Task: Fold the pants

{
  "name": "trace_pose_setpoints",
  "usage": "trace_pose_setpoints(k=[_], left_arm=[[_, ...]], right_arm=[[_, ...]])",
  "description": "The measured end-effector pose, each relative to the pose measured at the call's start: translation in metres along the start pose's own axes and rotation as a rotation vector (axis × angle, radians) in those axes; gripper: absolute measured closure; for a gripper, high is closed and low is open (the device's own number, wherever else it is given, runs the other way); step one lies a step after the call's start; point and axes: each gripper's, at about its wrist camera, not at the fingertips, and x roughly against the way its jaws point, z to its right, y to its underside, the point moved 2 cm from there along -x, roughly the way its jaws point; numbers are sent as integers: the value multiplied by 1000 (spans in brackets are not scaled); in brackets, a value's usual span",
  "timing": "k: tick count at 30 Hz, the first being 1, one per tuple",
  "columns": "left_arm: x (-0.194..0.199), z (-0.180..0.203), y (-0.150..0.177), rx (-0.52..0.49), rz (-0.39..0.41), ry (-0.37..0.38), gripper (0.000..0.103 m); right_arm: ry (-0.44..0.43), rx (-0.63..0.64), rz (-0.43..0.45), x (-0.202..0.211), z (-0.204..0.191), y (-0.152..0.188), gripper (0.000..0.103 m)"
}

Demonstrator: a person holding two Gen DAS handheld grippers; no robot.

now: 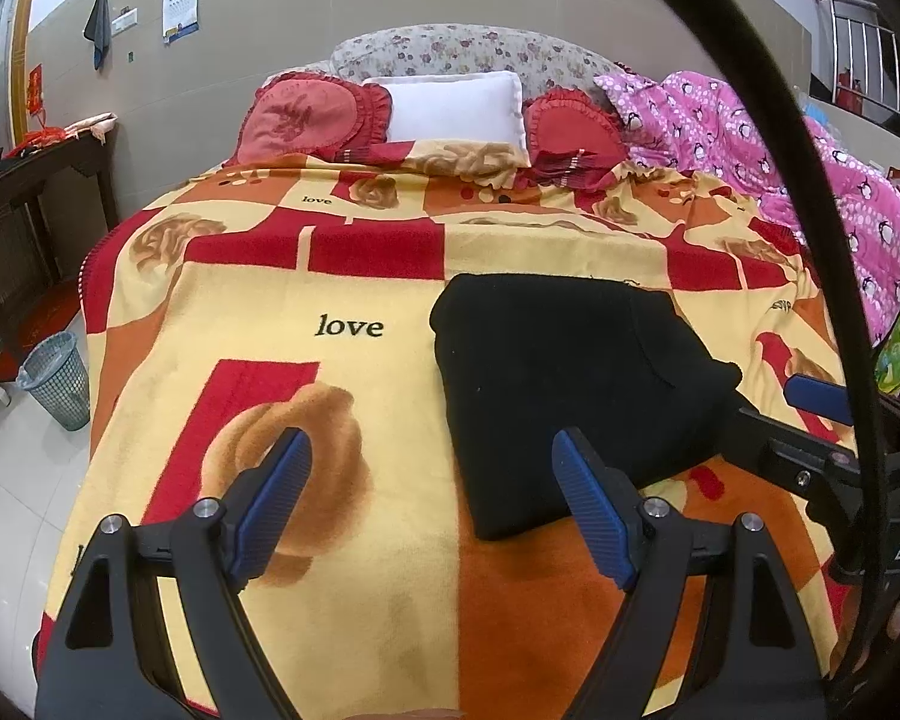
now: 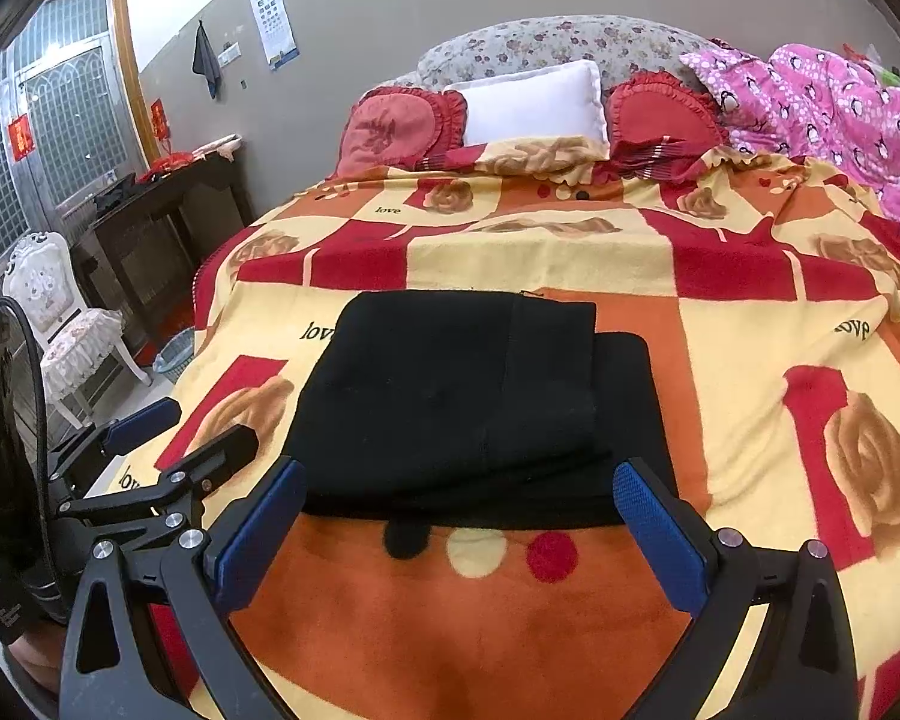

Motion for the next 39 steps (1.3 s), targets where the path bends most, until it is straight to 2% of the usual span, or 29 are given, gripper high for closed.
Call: trace_pose_setpoints(k=[39], left_arm=[[-9,2,-1,-12,-26,1,20]], right_arm=[[0,11,-36,-16,5,-3,0]])
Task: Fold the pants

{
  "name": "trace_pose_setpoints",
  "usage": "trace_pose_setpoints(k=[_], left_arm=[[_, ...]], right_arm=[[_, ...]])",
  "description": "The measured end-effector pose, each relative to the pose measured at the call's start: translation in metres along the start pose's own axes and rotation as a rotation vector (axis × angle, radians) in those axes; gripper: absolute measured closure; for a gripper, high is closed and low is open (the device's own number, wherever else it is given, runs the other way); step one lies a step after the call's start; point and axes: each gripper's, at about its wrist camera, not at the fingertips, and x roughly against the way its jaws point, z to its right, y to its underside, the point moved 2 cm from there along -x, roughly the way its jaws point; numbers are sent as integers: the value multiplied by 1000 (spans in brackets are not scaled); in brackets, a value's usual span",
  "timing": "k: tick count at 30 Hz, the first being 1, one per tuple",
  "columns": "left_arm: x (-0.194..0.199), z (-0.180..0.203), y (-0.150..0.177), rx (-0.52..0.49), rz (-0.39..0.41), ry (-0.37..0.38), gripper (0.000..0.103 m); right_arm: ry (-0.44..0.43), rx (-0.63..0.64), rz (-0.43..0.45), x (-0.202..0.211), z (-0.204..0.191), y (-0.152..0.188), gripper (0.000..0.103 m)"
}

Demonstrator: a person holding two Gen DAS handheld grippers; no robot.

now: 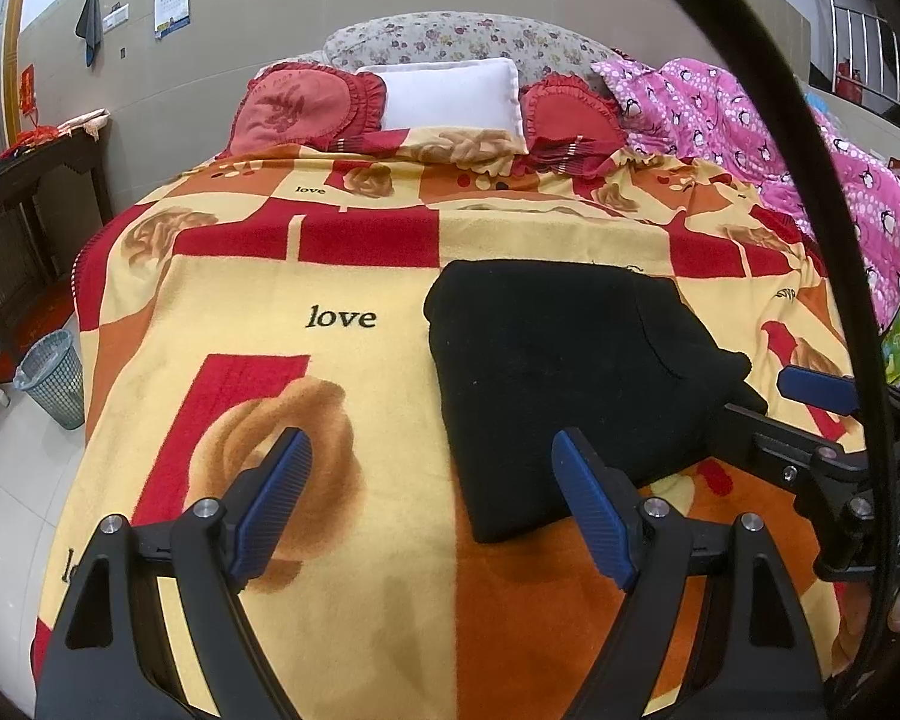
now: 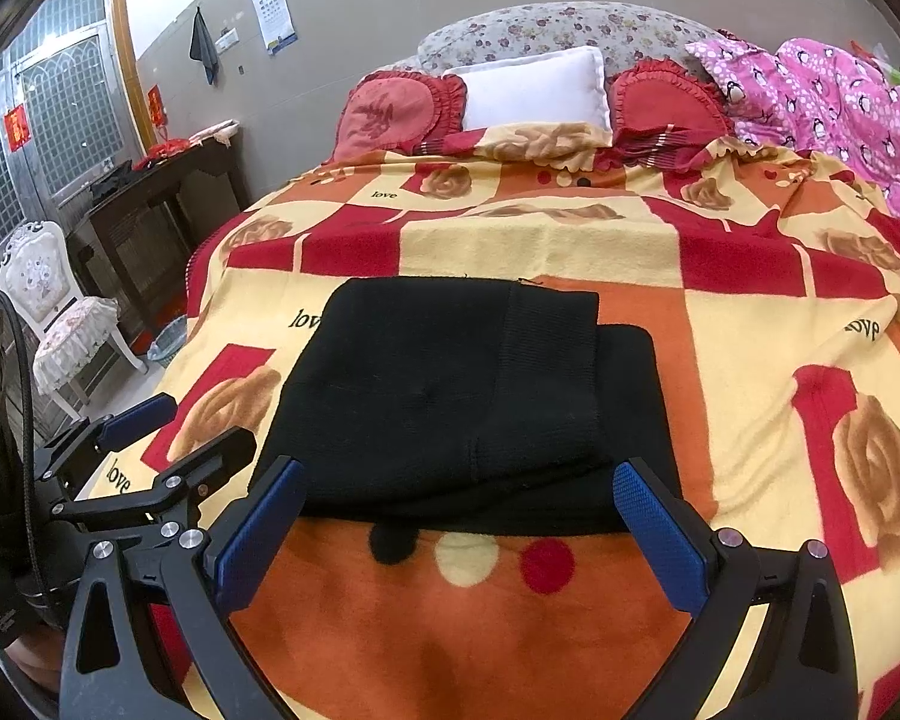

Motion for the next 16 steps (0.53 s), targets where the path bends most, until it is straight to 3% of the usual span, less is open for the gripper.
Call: trace_pose_setpoints(k=[12,16], left_arm=[[2,-1,2,-6,15,12,20],[-1,-14,3,16,-25,15,20]], right_arm=[[-1,10,-4,2,2,3,0],[29,-14,7,7,21,3,0]])
